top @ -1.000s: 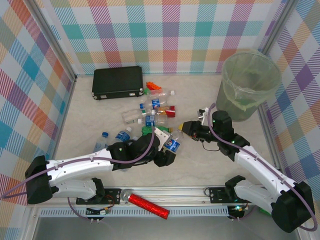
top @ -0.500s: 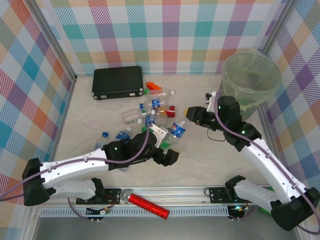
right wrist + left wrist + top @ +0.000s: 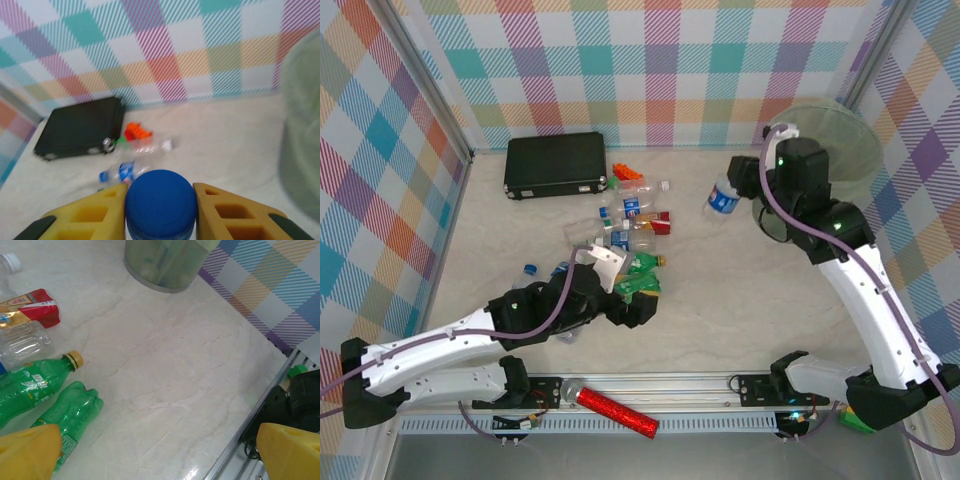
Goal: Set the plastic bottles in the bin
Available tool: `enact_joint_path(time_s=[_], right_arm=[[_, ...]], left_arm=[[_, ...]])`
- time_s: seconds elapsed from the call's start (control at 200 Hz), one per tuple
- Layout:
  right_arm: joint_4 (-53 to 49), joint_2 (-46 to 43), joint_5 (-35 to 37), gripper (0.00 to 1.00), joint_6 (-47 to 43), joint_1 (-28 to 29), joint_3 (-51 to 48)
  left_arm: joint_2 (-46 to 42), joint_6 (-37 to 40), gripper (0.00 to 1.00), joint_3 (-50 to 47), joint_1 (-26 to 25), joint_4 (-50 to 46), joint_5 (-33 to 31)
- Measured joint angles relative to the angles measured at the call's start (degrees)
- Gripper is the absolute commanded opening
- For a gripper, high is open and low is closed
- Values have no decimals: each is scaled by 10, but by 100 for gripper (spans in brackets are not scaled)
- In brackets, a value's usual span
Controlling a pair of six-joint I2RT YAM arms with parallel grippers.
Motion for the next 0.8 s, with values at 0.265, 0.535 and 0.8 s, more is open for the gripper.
enact_joint_path(time_s=[0.265,0.535,0.8], right_arm=[[17,52,98,33,-80,-62,78],[32,122,123,35,-110,-143,181],[49,181,132,34,-122,-191,204]], left_arm=[[-46,-11,100,-41,0,-4,-14],[-99,-19,99,-61,0,-17,-18],[-131,-28,100,-73,0,-36,-24]])
